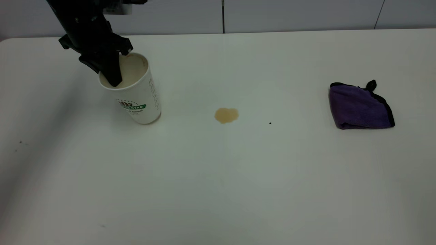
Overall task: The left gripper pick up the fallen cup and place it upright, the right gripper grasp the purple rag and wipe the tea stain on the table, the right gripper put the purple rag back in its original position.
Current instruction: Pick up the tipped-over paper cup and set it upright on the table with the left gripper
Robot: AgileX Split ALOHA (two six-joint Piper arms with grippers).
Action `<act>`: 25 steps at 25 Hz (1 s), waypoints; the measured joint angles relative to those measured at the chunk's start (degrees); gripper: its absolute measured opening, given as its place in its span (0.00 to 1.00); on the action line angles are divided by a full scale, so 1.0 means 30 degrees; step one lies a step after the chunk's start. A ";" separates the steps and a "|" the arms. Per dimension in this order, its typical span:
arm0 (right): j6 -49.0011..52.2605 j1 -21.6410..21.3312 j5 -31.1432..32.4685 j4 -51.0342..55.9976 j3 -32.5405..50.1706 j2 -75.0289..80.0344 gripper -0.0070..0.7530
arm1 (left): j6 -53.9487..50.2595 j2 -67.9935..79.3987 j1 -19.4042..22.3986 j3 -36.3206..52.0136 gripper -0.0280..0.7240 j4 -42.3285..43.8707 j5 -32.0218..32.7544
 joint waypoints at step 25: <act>0.0000 0.0000 0.0000 0.0000 0.0000 0.0000 0.63 | -0.0017 -0.0848 -0.0109 0.0000 0.76 -0.0033 0.0469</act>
